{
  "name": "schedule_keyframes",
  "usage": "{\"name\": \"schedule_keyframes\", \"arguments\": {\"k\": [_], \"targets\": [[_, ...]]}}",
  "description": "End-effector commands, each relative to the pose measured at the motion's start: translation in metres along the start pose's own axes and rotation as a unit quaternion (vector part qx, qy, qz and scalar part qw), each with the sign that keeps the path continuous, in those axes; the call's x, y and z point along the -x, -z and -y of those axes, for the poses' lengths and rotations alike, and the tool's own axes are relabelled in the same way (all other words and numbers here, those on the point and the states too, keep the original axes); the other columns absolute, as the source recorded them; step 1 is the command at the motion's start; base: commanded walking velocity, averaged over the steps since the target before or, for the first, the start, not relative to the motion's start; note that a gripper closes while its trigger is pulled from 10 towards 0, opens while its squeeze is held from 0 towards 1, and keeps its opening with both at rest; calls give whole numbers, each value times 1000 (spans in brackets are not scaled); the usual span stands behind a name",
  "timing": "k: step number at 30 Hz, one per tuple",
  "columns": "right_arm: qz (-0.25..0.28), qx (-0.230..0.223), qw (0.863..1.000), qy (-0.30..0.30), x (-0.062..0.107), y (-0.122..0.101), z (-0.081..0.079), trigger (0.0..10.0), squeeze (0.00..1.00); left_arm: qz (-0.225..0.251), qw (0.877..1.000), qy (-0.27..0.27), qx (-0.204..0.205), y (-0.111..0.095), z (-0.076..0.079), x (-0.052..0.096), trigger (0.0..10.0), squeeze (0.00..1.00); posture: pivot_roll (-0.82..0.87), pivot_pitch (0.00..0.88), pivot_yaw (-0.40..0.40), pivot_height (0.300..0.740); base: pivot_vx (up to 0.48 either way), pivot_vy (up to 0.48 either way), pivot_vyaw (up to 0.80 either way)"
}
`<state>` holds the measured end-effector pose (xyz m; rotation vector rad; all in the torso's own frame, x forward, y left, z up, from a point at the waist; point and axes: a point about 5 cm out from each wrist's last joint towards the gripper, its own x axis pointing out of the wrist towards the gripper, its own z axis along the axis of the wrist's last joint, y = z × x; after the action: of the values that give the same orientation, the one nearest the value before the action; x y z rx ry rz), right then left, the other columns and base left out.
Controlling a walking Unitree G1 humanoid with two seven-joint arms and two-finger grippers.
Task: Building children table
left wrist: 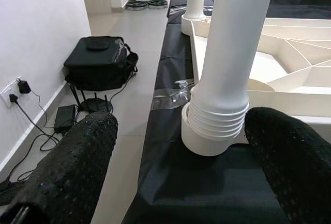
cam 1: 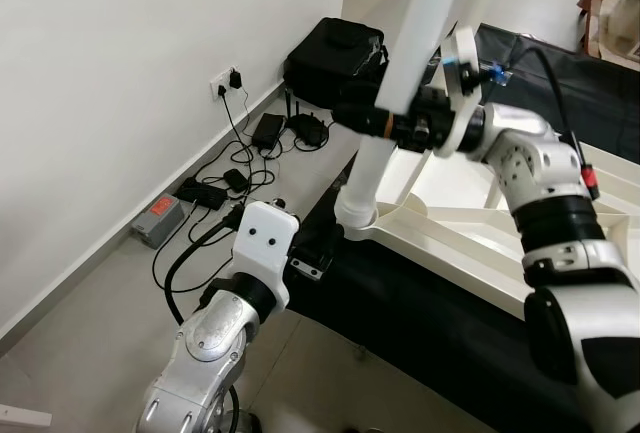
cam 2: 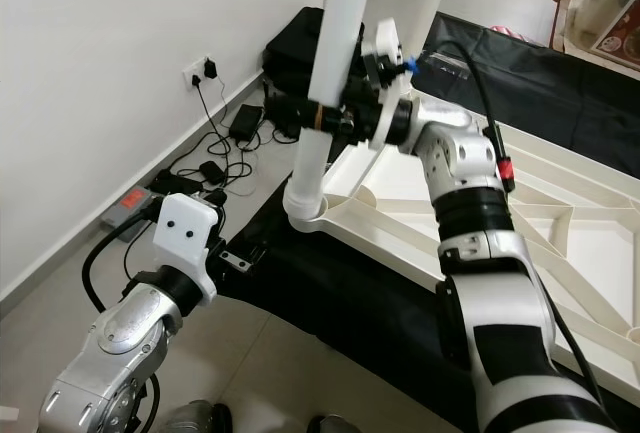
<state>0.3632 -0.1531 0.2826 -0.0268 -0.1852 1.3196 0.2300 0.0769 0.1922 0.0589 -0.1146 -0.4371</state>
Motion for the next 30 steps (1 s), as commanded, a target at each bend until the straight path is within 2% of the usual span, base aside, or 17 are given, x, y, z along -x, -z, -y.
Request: {"name": "schedule_keyframes", "arguments": {"k": [1,9,16,22,30], "targets": [[-1,12,1000,-3,5,0,-2,10000,0,-8,1000,6,-3,1,3,2,10000,0,167,194,-70,740,0,0,0],[-12,23,1000,10,11,3,-1,10000,0,-8,1000,8,-5,1,2,1,10000,0,164,191,-64,740,0,0,0],[-17,38,999,19,7,3,-4,10000,0,-9,1000,9,-7,1,1,0,10000,0,164,188,-63,740,0,0,0],[-22,47,998,19,-7,7,-6,10000,0,-7,1000,8,-9,0,0,0,10000,0,166,188,-69,740,0,0,0],[-46,36,998,37,-7,19,-7,10000,0,-5,1000,4,-10,0,0,0,10000,0,162,190,-74,740,0,0,0]]}}
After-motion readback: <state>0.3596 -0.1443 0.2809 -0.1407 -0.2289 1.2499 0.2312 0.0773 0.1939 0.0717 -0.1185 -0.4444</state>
